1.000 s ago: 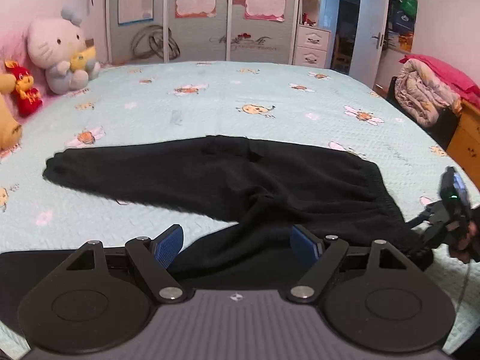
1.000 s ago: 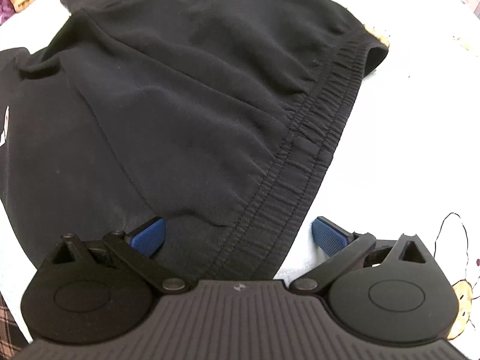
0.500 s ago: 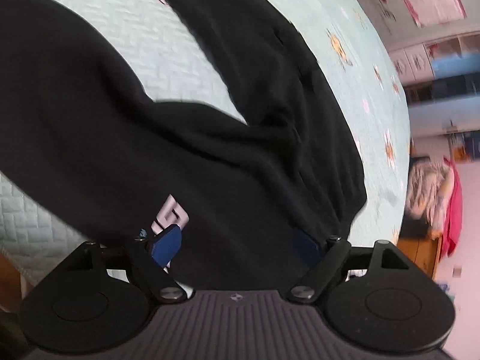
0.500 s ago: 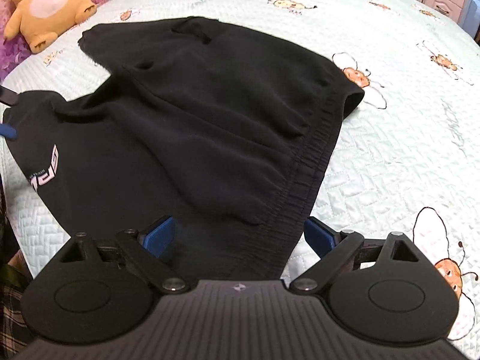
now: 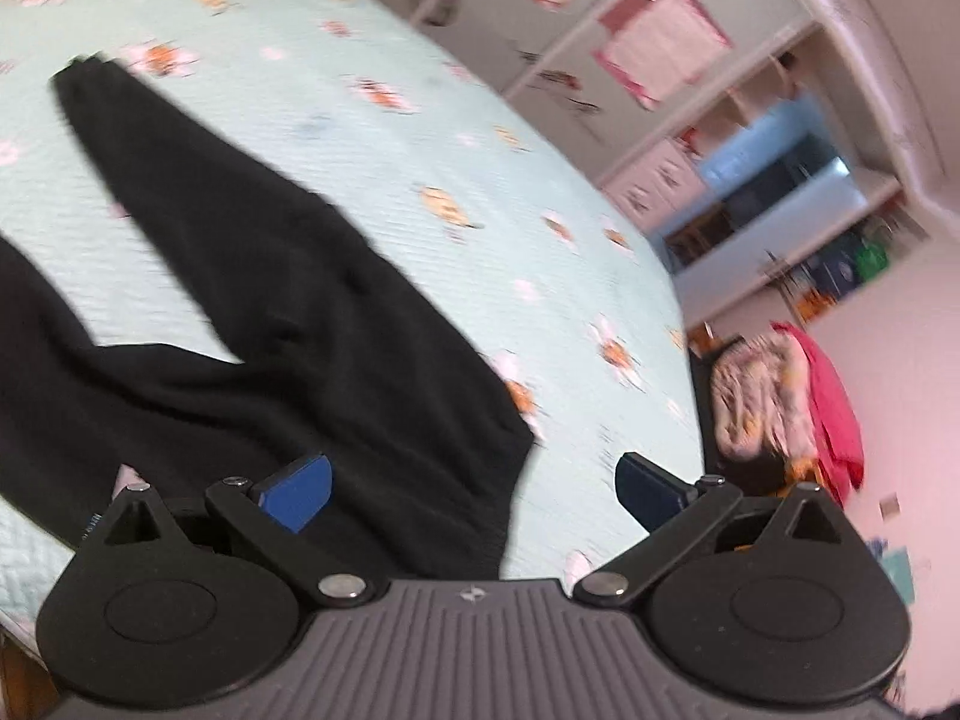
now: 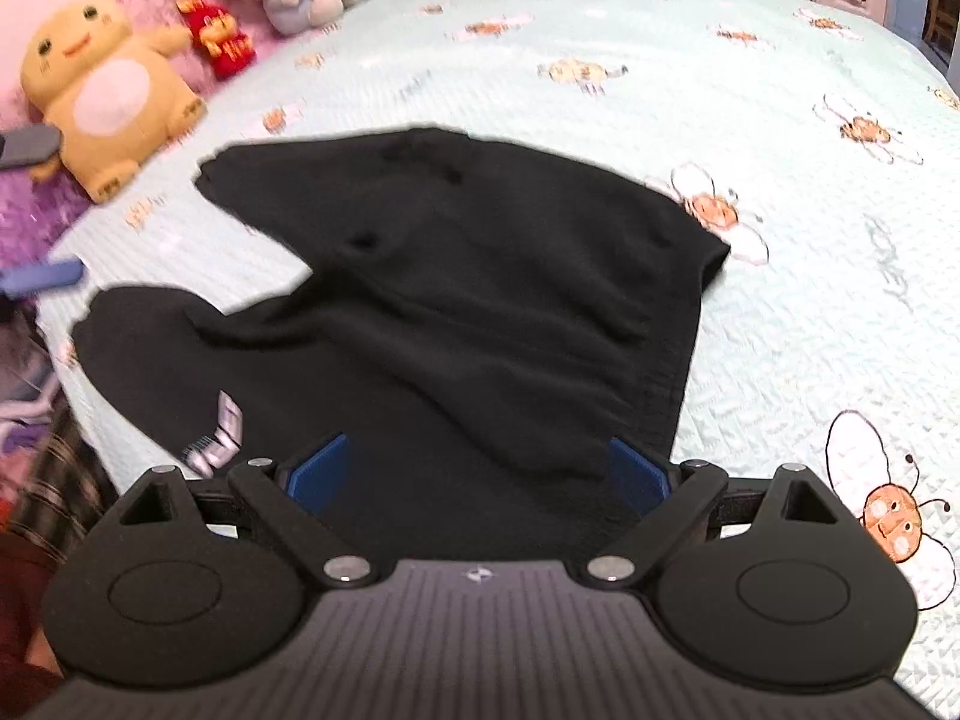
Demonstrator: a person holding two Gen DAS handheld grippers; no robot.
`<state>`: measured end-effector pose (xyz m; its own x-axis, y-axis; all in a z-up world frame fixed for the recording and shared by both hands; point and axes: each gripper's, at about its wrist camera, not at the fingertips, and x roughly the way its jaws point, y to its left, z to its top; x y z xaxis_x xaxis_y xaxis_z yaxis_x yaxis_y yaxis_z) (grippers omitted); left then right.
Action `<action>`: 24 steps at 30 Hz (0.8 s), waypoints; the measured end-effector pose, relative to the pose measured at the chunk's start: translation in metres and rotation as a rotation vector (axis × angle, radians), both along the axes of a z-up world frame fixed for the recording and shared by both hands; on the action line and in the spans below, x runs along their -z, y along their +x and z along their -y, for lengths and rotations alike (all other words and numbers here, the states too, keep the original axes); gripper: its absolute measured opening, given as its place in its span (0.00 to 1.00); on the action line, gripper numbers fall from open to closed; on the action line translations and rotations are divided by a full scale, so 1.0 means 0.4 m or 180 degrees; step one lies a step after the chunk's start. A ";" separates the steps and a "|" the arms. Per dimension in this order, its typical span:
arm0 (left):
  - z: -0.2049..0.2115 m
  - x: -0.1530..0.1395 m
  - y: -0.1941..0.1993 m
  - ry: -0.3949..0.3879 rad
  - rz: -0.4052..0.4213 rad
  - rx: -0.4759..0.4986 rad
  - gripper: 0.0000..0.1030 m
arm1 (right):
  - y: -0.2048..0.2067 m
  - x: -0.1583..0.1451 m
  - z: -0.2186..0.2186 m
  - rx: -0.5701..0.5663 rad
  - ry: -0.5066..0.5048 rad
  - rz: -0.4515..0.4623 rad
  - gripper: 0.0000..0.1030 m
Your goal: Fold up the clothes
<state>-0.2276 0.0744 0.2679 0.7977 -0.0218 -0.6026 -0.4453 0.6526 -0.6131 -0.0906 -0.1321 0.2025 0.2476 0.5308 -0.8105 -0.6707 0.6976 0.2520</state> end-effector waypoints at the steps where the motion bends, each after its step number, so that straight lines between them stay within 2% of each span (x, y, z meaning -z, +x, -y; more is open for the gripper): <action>1: 0.033 -0.019 0.004 0.0046 0.0016 0.0019 1.00 | -0.005 -0.021 0.004 0.0025 0.0037 -0.0009 0.90; 6: 0.150 -0.138 0.003 0.0212 0.0327 -0.0007 1.00 | -0.008 -0.108 0.019 0.0110 0.0163 -0.0039 0.90; 14: 0.282 -0.348 -0.013 0.0770 0.0624 0.0034 1.00 | 0.015 -0.222 0.035 0.0198 0.0286 -0.0070 0.90; 18: 0.318 -0.441 -0.047 0.1051 0.0847 -0.0021 1.00 | 0.002 -0.266 0.032 0.0264 0.0143 0.0190 0.90; 20: 0.330 -0.470 -0.060 0.1180 0.0898 0.0001 1.00 | -0.010 -0.280 0.026 0.0296 0.0067 0.0324 0.90; 24: 0.351 -0.483 -0.066 0.1377 0.0798 0.0094 1.00 | -0.026 -0.261 0.011 0.0289 0.0054 0.0249 0.90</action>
